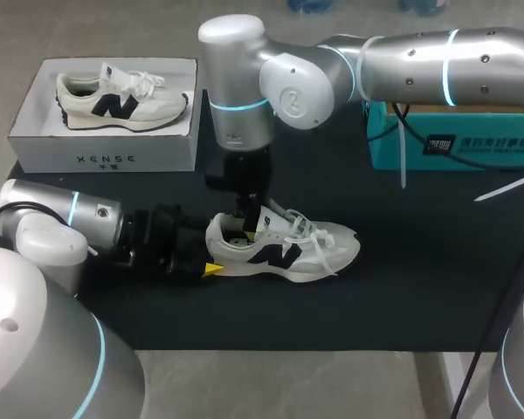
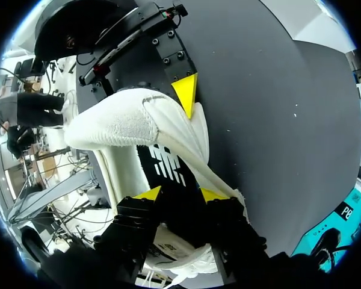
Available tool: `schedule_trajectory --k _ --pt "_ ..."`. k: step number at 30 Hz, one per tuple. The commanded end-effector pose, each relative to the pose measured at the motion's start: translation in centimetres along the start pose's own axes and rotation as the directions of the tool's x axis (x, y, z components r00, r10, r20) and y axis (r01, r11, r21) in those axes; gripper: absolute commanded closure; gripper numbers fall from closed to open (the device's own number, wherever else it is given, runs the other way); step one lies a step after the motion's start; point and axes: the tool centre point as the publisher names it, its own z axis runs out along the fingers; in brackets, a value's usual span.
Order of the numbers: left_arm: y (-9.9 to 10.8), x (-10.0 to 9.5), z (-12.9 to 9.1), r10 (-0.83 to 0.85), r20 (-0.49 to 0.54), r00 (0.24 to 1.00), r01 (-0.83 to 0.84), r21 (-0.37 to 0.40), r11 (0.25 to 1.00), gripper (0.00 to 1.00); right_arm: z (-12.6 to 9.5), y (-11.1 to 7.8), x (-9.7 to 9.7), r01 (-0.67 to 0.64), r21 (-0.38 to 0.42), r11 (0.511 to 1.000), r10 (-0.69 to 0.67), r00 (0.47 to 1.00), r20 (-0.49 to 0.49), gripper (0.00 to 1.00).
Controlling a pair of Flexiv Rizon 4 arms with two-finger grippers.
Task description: Take the shoe out of the shoebox, open the shoe tongue, remove and reinsert the insole, then place the shoe into the shoebox
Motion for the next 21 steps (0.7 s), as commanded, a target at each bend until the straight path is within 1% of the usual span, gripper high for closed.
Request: schedule_trajectory --k 1,6,8,11,16,19,21 --pt "0.3 0.1 0.3 0.002 0.001 1.0 -0.002 -0.001 1.0 1.0 0.4 0.2 -0.5 -0.001 0.003 1.0 0.001 1.0 0.001 0.62" --pt "0.3 0.1 0.3 0.002 0.001 1.0 -0.002 -0.001 1.0 1.0 1.6 0.7 -0.7 -0.004 -0.003 1.0 0.004 1.0 -0.001 0.62" --pt "0.3 0.1 0.3 0.002 0.001 1.0 -0.002 -0.001 1.0 1.0 2.5 1.1 -0.6 -0.007 -0.013 1.0 0.007 1.0 -0.009 0.64" --pt "0.3 0.1 0.3 0.002 0.001 1.0 -0.002 -0.001 1.0 1.0 4.3 2.2 -0.5 0.003 -0.031 1.0 -0.004 0.999 -0.033 0.64" --pt "0.3 0.1 0.3 0.002 0.001 1.0 -0.002 -0.001 1.0 1.0 7.1 3.6 0.5 0.025 -0.037 0.999 -0.028 0.996 -0.083 0.62" --pt "0.3 0.1 0.3 0.002 0.001 1.0 -0.002 -0.001 1.0 1.0 8.4 3.5 1.3 0.026 -0.044 0.999 -0.031 0.993 -0.112 0.6" --pt "0.3 0.1 0.3 0.002 0.001 1.0 -0.002 -0.001 1.0 1.0 8.8 3.4 1.7 0.024 -0.039 0.999 -0.029 0.992 -0.126 0.61"
